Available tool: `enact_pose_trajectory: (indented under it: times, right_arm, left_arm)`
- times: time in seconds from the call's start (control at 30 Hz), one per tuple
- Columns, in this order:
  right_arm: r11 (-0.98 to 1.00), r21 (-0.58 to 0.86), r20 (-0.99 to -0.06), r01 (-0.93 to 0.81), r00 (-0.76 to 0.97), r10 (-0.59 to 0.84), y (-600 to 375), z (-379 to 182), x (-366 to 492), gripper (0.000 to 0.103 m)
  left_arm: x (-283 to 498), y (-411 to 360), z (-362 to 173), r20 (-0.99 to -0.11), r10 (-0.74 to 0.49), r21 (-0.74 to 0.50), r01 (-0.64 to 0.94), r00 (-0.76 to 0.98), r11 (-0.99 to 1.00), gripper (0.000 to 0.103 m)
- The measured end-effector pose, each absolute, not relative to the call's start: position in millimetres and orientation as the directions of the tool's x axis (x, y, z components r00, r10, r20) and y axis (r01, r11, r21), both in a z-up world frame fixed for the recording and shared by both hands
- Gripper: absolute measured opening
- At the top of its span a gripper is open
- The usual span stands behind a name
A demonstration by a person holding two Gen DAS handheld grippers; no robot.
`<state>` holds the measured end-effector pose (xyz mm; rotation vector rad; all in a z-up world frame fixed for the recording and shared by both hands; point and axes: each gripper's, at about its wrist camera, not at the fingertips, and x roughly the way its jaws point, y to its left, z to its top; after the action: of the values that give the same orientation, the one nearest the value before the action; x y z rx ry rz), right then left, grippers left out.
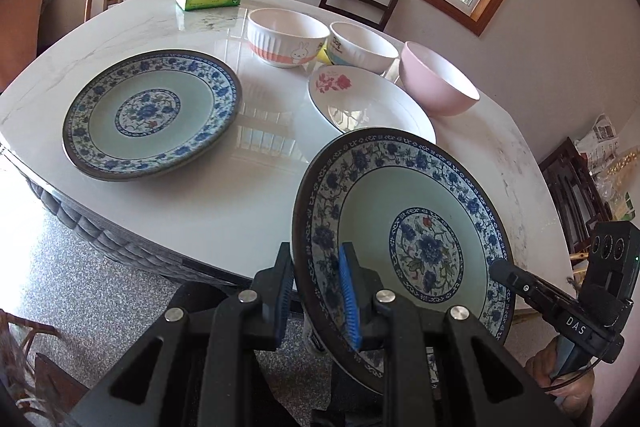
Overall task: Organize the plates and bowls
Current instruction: 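Carry the second blue-and-white plate over the first one with the left gripper, then lower the plate onto the first blue-and-white plate and open the left gripper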
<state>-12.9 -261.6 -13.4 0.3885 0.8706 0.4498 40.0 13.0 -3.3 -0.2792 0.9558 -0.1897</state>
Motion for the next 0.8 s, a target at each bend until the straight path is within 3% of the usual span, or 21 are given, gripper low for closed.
enact_pose_trajectory:
  times: [0.37, 0.8]
  right_arm:
    - [0.791, 0.465, -0.621, -0.397, 0.491, 0.611, -160.8, 7.7, 57.4, 0.017]
    - [0.764, 0.430, -0.665, -0.481, 0.404, 0.628, -49.8, -4.8, 141.1, 0.018]
  left_arm:
    - [68.1, 118.1, 6.0, -0.757, -0.139, -0.300, -0.150, 0.639, 0.942, 0.023]
    - [120.6, 206.6, -16.4, -0.777, -0.055, -0.289, -0.278, 0.627, 0.916, 0.024]
